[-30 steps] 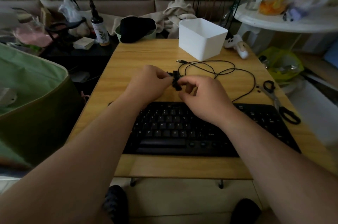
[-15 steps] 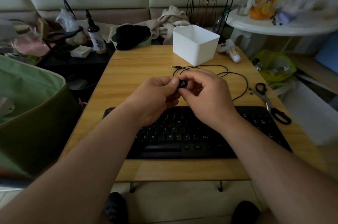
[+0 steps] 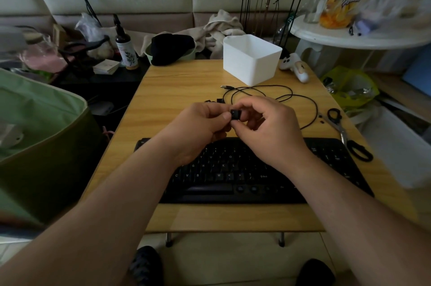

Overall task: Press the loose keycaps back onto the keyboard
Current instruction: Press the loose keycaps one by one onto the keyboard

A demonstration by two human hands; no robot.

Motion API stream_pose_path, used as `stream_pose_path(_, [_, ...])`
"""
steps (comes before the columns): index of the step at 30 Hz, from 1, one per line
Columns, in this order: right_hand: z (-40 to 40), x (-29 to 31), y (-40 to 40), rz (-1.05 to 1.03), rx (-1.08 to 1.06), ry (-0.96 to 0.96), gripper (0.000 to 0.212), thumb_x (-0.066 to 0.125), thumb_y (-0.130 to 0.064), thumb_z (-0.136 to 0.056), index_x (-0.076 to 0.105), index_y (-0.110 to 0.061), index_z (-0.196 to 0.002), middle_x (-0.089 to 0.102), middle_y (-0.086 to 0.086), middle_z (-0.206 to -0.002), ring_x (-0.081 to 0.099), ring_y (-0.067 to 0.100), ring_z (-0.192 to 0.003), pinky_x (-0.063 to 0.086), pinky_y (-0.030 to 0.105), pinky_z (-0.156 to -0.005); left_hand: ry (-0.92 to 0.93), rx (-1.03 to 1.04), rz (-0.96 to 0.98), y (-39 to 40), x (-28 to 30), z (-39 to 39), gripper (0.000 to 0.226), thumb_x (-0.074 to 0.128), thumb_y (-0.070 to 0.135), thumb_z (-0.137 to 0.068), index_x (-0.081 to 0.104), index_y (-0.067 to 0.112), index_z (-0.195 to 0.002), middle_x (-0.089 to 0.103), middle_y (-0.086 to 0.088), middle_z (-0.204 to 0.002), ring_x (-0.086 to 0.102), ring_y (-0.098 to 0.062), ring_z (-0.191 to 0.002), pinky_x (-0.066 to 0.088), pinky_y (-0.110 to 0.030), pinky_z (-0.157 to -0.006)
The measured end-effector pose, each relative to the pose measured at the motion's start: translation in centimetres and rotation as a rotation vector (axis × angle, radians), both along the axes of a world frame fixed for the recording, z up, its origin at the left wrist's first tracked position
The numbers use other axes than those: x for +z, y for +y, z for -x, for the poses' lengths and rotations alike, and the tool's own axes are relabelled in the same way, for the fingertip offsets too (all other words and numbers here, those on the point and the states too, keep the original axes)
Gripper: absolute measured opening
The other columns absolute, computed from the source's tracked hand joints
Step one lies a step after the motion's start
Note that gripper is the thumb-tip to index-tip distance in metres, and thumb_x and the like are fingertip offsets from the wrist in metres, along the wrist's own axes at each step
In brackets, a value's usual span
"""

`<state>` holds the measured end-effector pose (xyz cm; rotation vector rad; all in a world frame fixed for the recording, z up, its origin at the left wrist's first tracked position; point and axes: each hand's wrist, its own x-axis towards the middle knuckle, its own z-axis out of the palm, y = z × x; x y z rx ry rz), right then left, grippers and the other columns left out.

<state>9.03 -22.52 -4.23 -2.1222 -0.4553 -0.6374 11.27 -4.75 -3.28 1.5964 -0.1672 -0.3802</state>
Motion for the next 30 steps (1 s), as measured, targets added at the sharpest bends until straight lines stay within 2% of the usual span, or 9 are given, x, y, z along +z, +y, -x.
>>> stream_pose_path(5, [0.2, 0.2, -0.2, 0.054, -0.019, 0.021, 0.021, 0.083, -0.016, -0.084, 0.080, -0.024, -0.103, 0.067, -0.008, -0.084, 0.061, 0.011, -0.071, 0.054, 0.031, -0.064, -0.051, -0.004, -0.104, 0.3, 0.3, 0.1, 0.021, 0.058, 0.012, -0.105, 0.076, 0.017, -0.115, 0.075, 0.002, -0.097, 0.063, -0.010, -0.090, 0.056, -0.026, -0.088])
stream_pose_path(10, [0.2, 0.5, 0.0, 0.114, -0.021, 0.063, 0.019, 0.082, -0.021, -0.084, 0.080, -0.025, -0.103, 0.069, -0.012, -0.083, 0.064, 0.009, -0.074, 0.056, 0.034, -0.068, -0.046, 0.008, -0.131, 1.1, 0.8, 0.2, 0.019, 0.064, 0.011, -0.101, 0.078, 0.022, -0.105, 0.077, -0.001, -0.095, 0.063, -0.011, -0.085, 0.056, -0.027, -0.083])
stream_pose_path(13, [0.2, 0.6, 1.2, 0.094, -0.032, 0.091, 0.018, 0.082, -0.024, -0.084, 0.079, -0.027, -0.102, 0.068, -0.014, -0.079, 0.064, 0.008, -0.070, 0.057, 0.034, -0.067, -0.070, 0.029, -0.173, 2.4, 1.0, 0.6, 0.022, 0.065, 0.010, -0.101, 0.078, 0.024, -0.111, 0.078, 0.001, -0.097, 0.064, -0.010, -0.084, 0.057, -0.026, -0.082])
stream_pose_path(16, [0.2, 0.8, 3.0, 0.110, -0.017, 0.111, 0.015, 0.079, -0.026, -0.087, 0.078, -0.028, -0.101, 0.067, -0.016, -0.078, 0.062, 0.005, -0.070, 0.056, 0.031, -0.065, -0.110, 0.067, -0.269, 4.7, 1.7, 1.0, 0.023, 0.064, 0.014, -0.102, 0.075, 0.027, -0.117, 0.079, 0.004, -0.100, 0.067, -0.011, -0.089, 0.056, -0.026, -0.080])
stream_pose_path(19, [0.3, 0.9, 5.0, 0.122, 0.028, 0.165, 0.015, 0.078, -0.028, -0.089, 0.077, -0.027, -0.104, 0.067, -0.017, -0.081, 0.060, 0.001, -0.072, 0.055, 0.027, -0.067, -0.176, 0.205, -0.392, 8.0, 2.2, 0.9, 0.019, 0.067, 0.019, -0.100, 0.076, 0.031, -0.112, 0.079, 0.004, -0.102, 0.068, -0.013, -0.093, 0.055, -0.028, -0.081])
stream_pose_path(23, [0.2, 0.7, 7.6, 0.248, 0.082, 0.199, 0.009, 0.073, -0.028, -0.095, 0.078, -0.026, -0.101, 0.070, -0.015, -0.092, 0.057, -0.005, -0.077, 0.047, 0.015, -0.071, -0.206, 0.332, -0.543, 12.7, 1.3, 0.6, 0.017, 0.068, 0.022, -0.100, 0.076, 0.033, -0.110, 0.075, 0.000, -0.101, 0.066, -0.013, -0.091, 0.052, -0.033, -0.080])
stream_pose_path(27, [-0.7, 0.5, 10.3, 0.316, 0.086, 0.266, 0.010, 0.069, -0.027, -0.097, 0.078, -0.027, -0.102, 0.070, -0.015, -0.092, 0.058, -0.005, -0.078, 0.045, 0.015, -0.068, -0.149, 0.253, -0.664, 15.0, 0.1, 1.3, 0.022, 0.065, 0.020, -0.101, 0.075, 0.034, -0.115, 0.073, 0.008, -0.106, 0.066, -0.009, -0.097, 0.054, -0.035, -0.087])
stream_pose_path(30, [-2.4, 1.0, 9.9, 0.218, -0.011, 0.355, 0.007, 0.071, -0.026, -0.096, 0.076, -0.029, -0.098, 0.067, -0.020, -0.089, 0.058, -0.007, -0.081, 0.043, 0.013, -0.069, -0.138, 0.222, -0.721, 15.5, -0.5, 1.6, 0.024, 0.063, 0.018, -0.102, 0.076, 0.034, -0.115, 0.070, 0.010, -0.117, 0.062, -0.006, -0.108, 0.048, -0.031, -0.092])
